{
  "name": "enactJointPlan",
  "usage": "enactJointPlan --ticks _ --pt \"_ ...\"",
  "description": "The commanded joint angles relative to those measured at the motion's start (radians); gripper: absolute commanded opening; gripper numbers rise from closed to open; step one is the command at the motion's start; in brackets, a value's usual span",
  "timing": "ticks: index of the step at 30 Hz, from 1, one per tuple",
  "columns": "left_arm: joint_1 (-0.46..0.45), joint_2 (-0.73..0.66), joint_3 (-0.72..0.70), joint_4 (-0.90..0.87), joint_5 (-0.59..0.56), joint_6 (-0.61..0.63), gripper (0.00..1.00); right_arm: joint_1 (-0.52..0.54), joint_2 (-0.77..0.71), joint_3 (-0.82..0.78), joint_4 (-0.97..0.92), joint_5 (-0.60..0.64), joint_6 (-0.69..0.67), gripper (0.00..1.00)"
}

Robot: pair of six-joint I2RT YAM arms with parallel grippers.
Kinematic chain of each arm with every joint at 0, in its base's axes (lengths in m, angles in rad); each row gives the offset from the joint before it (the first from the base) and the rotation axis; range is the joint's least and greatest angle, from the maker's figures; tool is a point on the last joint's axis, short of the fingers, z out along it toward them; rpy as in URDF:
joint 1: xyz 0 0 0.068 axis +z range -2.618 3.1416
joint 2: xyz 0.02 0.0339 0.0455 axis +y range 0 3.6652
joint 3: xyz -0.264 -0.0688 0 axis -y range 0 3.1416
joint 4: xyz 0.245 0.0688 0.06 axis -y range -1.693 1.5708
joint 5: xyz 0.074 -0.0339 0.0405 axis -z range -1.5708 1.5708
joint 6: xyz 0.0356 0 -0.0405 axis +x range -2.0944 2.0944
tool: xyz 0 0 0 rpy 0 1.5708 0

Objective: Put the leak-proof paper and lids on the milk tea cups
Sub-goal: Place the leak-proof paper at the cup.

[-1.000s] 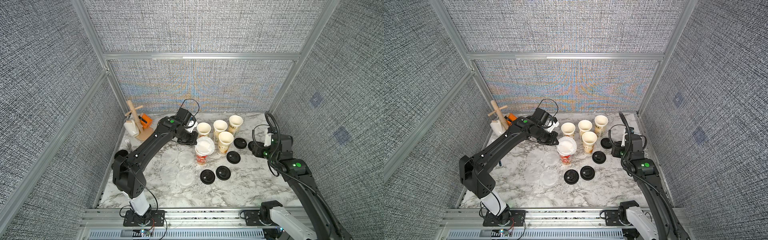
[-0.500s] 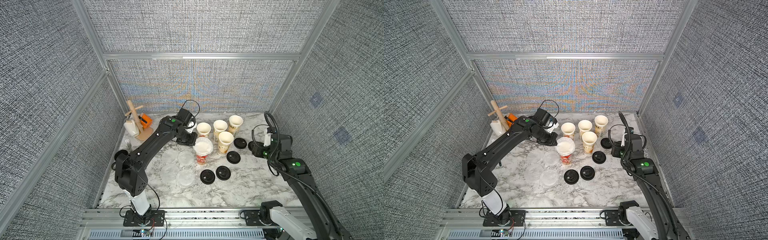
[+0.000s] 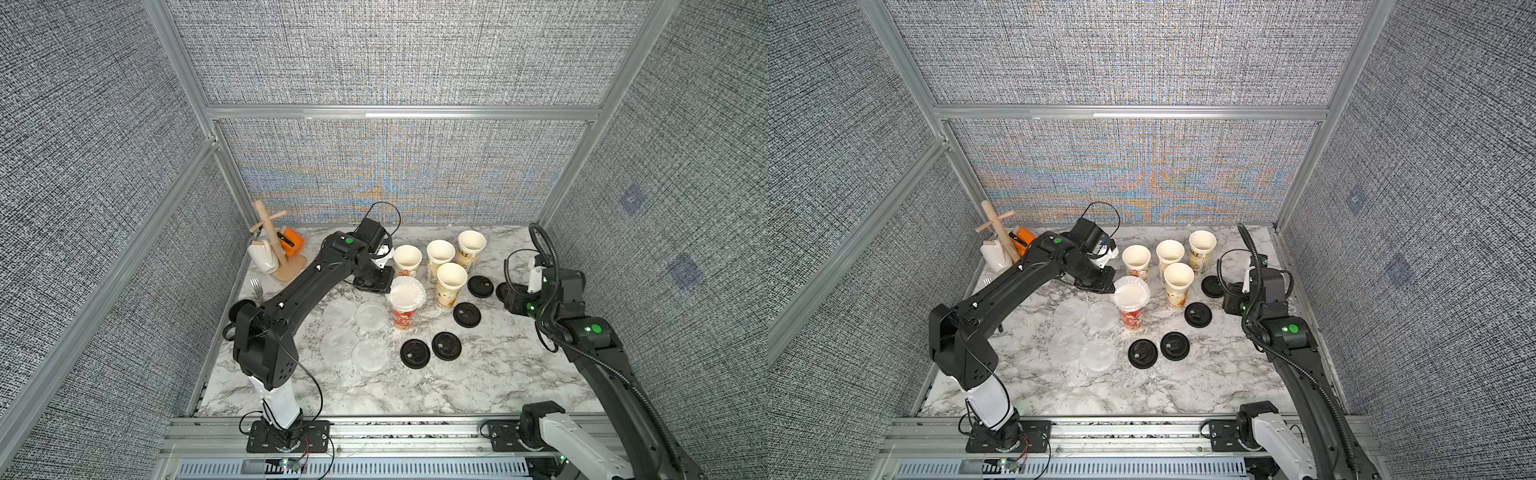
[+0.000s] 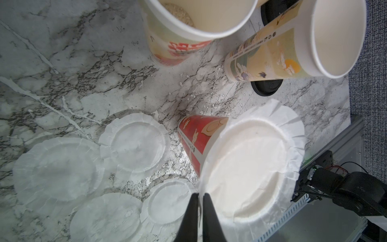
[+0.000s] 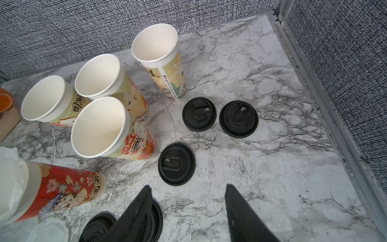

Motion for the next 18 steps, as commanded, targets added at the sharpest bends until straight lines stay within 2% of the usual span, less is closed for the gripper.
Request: enactJointPlan --ticks 1,8,14,18 --pt "0.0 -0.011 0.014 -0.012 0.005 0.01 0.21 0.001 0.005 -0.001 0.014 -0.005 -0.006 0.59" --pt "0.001 -0.01 0.028 -0.013 0.019 0.018 0.42 0.001 0.002 -0.004 0.014 -0.013 -0.007 0.61" --pt "0.001 -0.035 0.054 0.0 0.017 0.025 0.76 0.01 0.001 0.001 -0.031 -0.073 0.002 0.74" --pt "0.0 -0.109 0.057 0.037 -0.027 0.031 0.94 0.106 -0.019 -0.034 -0.085 -0.038 0.084 0.8"
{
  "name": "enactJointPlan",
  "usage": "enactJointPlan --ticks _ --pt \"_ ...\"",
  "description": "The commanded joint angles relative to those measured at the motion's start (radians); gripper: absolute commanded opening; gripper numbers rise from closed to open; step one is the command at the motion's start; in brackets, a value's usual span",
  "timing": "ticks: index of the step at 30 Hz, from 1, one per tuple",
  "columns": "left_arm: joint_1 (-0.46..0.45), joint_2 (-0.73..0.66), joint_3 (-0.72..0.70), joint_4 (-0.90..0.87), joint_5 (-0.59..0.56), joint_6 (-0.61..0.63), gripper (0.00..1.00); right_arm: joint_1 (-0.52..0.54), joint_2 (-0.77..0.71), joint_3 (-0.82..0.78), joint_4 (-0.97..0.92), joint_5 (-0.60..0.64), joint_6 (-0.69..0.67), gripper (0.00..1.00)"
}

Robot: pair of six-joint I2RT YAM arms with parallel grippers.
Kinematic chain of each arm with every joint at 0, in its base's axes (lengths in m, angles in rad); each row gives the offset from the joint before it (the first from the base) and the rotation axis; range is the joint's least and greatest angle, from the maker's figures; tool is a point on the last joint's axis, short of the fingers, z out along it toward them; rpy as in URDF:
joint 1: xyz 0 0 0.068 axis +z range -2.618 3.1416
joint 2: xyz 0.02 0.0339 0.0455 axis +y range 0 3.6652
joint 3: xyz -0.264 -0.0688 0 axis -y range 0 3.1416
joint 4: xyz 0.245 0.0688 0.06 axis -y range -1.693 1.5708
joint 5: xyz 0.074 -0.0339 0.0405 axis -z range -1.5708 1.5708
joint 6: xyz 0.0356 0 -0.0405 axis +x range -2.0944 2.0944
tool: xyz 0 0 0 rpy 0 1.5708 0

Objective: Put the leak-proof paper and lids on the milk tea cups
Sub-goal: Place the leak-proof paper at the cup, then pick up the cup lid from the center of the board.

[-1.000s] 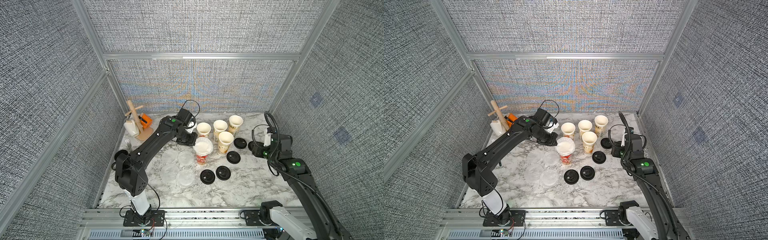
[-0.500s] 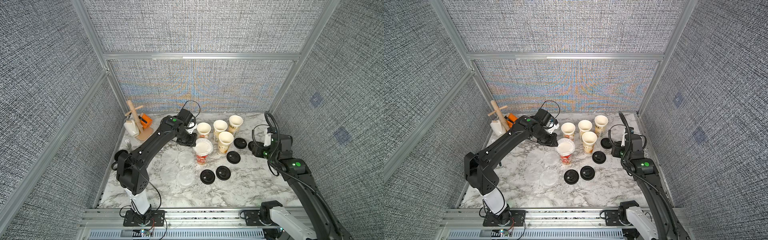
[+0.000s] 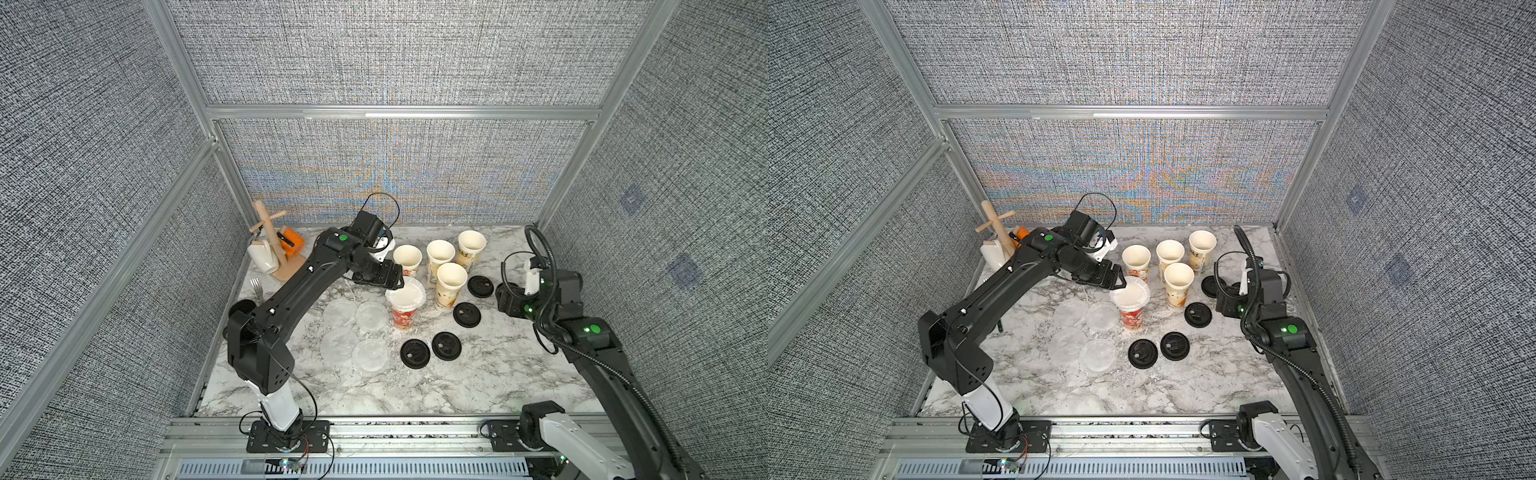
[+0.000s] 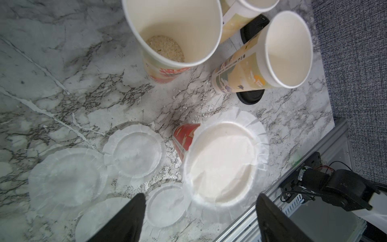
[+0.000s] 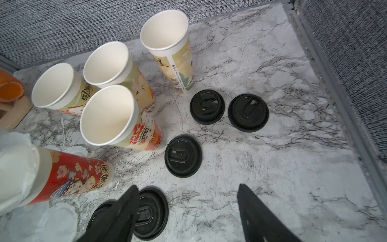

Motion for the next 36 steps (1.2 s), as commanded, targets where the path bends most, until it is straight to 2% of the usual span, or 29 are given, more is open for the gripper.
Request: enactJointPlan --ticks 1,6,9,12,15,22,30,36 --pt "0.0 -0.062 0.004 0.042 -0.054 0.017 0.97 0.087 -0.011 -0.031 -0.062 0.033 0.094 0.81" --pt "0.001 -0.203 -0.058 0.11 -0.136 0.023 1.0 0.3 -0.001 -0.112 -0.072 0.075 0.293 0.85" --pt "0.0 -0.307 -0.151 0.176 -0.195 0.013 1.0 0.425 0.036 -0.183 -0.016 0.075 0.416 0.87" --pt "0.002 -0.397 -0.226 0.206 -0.245 0.006 1.0 0.533 0.118 -0.217 0.054 0.082 0.518 0.89" --pt "0.004 -0.442 -0.259 0.192 -0.278 0.008 1.0 0.595 0.24 -0.217 0.096 0.082 0.586 0.9" --pt "0.004 -0.466 -0.294 0.179 -0.278 0.02 1.0 0.619 0.417 -0.168 0.126 0.106 0.654 0.92" --pt "0.004 -0.468 -0.325 0.197 -0.258 0.027 1.0 0.593 0.453 -0.18 0.124 0.151 0.711 0.89" --pt "0.004 -0.481 -0.336 0.197 -0.261 0.032 1.0 0.563 0.482 -0.168 0.173 0.166 0.697 0.86"
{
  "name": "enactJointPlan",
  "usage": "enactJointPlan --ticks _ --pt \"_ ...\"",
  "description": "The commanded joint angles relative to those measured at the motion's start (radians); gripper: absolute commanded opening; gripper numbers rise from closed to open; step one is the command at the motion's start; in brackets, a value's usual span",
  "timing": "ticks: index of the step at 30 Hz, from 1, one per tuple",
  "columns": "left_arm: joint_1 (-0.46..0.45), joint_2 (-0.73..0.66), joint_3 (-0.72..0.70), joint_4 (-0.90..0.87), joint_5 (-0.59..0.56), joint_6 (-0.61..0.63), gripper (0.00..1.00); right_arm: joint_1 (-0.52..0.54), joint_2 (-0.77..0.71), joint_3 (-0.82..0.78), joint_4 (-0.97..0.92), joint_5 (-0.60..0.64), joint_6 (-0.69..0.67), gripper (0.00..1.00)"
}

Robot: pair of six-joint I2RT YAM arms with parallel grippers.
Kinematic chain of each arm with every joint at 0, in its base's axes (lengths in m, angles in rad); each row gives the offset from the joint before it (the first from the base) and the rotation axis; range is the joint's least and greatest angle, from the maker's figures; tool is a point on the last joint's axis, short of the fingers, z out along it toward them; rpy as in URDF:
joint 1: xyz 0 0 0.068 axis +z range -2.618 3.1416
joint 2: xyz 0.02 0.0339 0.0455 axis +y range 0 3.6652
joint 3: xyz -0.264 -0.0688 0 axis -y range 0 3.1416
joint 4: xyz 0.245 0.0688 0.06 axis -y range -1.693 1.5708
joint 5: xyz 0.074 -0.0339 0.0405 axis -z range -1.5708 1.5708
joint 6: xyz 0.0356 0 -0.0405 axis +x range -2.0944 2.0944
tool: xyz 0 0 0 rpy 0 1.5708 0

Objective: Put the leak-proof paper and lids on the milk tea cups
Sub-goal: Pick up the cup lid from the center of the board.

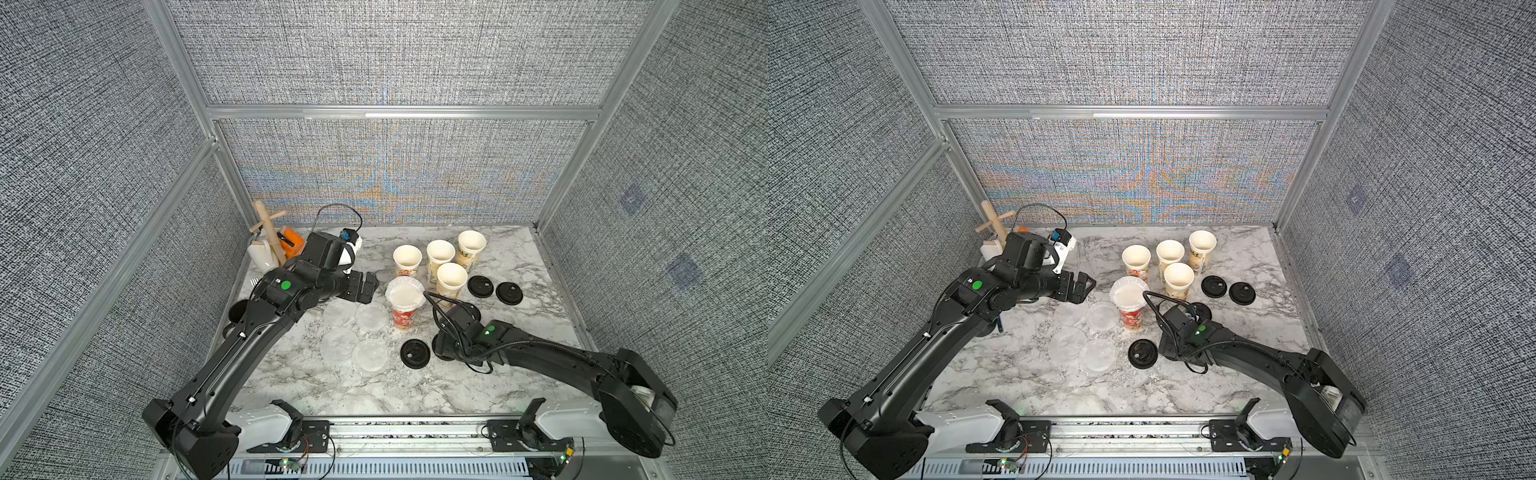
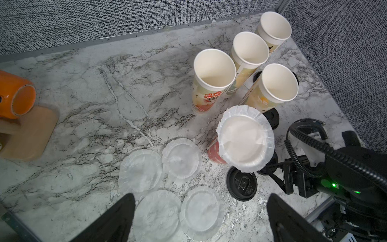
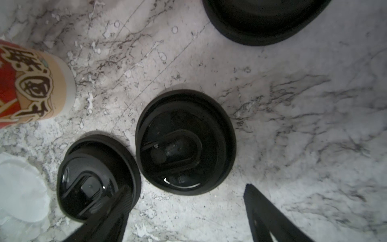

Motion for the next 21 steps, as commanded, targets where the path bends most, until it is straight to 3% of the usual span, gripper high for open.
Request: enactJointPlan --ticks 1,21 --pt "0.002 -0.012 -0.004 0.024 -0.003 0.014 1.0 -0.009 0.026 0.022 0.049 0.03 0.012 0.86" --pt "0.004 -0.017 -0.013 0.015 -0.003 0.026 1.0 -0.016 0.159 0.051 0.056 0.028 0.008 0.81"
